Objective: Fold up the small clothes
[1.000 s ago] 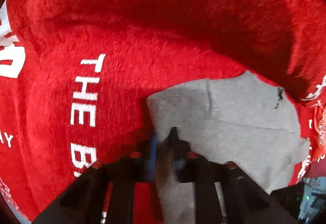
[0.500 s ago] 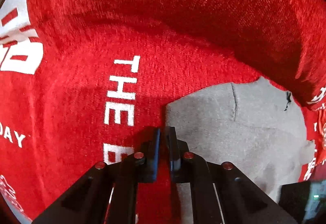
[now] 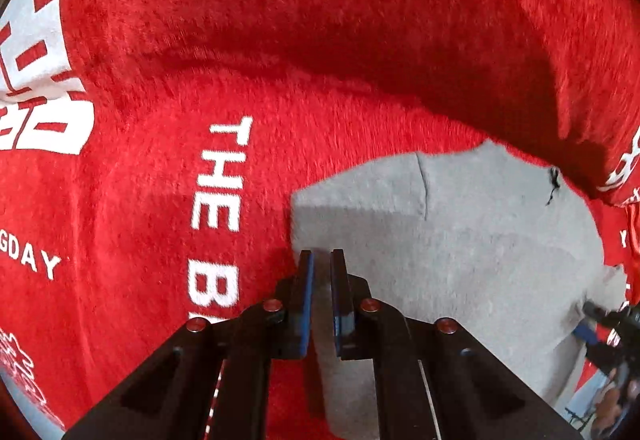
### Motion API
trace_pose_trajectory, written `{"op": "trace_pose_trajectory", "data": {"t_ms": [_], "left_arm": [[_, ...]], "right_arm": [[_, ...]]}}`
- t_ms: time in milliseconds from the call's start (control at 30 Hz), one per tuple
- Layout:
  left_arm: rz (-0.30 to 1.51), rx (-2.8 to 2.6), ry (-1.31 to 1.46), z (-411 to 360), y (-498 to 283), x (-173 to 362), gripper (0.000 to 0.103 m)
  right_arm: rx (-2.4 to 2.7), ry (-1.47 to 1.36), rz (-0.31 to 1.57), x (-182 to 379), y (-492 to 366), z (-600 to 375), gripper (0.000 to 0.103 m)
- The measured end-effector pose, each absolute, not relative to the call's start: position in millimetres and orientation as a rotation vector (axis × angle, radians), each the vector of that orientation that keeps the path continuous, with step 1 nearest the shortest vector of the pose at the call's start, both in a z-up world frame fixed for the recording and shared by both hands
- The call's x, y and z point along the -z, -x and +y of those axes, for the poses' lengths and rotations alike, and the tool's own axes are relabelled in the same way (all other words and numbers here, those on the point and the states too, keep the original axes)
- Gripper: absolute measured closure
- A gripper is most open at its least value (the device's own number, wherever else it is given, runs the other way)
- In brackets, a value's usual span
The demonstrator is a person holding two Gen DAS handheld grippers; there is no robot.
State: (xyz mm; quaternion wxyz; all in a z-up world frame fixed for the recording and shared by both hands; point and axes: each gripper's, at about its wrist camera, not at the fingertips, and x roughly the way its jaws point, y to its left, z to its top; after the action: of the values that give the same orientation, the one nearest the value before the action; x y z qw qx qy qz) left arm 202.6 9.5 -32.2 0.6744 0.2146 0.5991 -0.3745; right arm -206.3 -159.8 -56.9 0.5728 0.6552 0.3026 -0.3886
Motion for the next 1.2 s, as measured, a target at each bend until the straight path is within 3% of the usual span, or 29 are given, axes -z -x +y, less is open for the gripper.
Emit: {"op": "trace_pose_trajectory", "data": {"t_ms": [233,433,600,833,867,933,1100,1167,1200], "left_arm": [[1.331,0.804,-0.521,15,-184,51,0.093],[1.316,0.783,-0.533,10,-169,62,0.093],[1.31,0.767,-0.549,7,-165,57,0.093],[1.271,0.907,-0.606,12,-122,23,0.093],[1.28,0.917,-0.602,16,-117,20,0.093],[1.314,0.932,-0.58,25,-109,12,0.093],[1.327,0.93,-0.586,22,-73,3,0.093],[1.329,0.947,-0.615,20,-58,0,0.085],[1.331,0.96,-0.626,19,-52,0,0.049]], "right_arm": [[0.856,-1.064,0.821,9,177,-176,0.095],[0.919,-1.2,0.873,52,216,-187,0.095],[0.974,-1.198,0.88,45,230,-184,0.088],[1.016,-1.193,0.946,32,258,-174,0.086],[1.014,-1.195,0.949,29,261,-169,0.084],[1.01,-1.199,0.964,26,267,-159,0.071],[0.973,-1.236,0.964,16,281,-132,0.058],[0.969,-1.239,0.966,13,282,-122,0.047],[0.965,-1.232,0.969,11,281,-115,0.042]]}}
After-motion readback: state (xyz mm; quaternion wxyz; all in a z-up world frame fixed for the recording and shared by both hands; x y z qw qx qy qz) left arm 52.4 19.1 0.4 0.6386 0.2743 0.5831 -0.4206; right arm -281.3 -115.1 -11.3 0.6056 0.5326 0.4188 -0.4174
